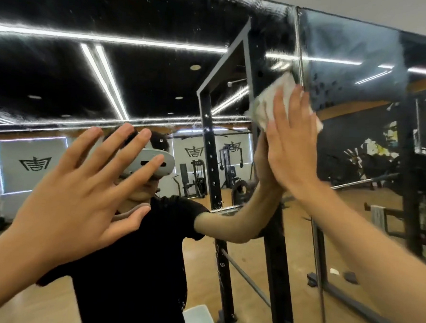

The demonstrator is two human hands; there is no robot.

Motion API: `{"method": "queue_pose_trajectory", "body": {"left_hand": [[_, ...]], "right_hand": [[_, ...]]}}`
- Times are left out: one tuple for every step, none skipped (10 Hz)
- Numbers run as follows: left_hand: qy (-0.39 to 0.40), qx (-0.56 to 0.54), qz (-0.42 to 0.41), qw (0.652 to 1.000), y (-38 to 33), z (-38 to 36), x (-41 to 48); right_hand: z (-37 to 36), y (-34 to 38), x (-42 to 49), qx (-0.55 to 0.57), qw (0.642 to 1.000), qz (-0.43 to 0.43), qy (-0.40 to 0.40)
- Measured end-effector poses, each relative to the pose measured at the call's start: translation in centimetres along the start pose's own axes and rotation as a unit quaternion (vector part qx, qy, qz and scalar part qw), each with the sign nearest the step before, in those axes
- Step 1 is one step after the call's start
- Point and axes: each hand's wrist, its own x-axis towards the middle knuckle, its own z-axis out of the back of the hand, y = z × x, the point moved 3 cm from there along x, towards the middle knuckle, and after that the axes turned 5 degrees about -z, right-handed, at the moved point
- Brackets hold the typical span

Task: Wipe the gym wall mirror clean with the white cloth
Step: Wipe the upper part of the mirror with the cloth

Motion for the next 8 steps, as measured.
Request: {"method": "queue_pose_trajectory", "body": {"left_hand": [[0.005, 0.003, -0.003, 1.0, 0.0, -0.1, 0.0], [0.008, 0.008, -0.002, 1.0, 0.0, -0.2, -0.1], [0.006, 0.006, -0.003, 1.0, -0.1, -0.2, 0.0], [0.003, 0.003, -0.003, 1.0, -0.1, -0.1, 0.1], [0.001, -0.008, 0.0, 1.0, -0.1, 0.1, 0.1], [0.007, -0.028, 0.002, 1.0, 0.0, 0.5, 0.0], [0.009, -0.069, -0.006, 0.998, 0.2, 1.1, 0.0], [0.013, -0.101, -0.002, 0.995, -0.5, 1.4, -1.3]], "right_hand": [[-0.9, -0.7, -11.7, 0.03, 0.999, -0.022, 0.027], [-1.7, -1.9, -18.4, 0.056, 0.997, -0.024, 0.055], [-0.8, -1.0, -13.5, 0.039, 0.998, 0.015, 0.047], [0.6, -0.3, -2.3, 0.035, 0.999, 0.001, 0.021], [0.3, 0.2, 1.9, 0.037, 0.999, -0.026, -0.003], [-0.2, -0.3, -2.8, 0.046, 0.998, -0.033, -0.021], [-2.1, -1.8, -9.8, 0.075, 0.996, -0.043, -0.015], [-3.3, -2.9, -15.9, 0.121, 0.99, -0.067, -0.032]]}}
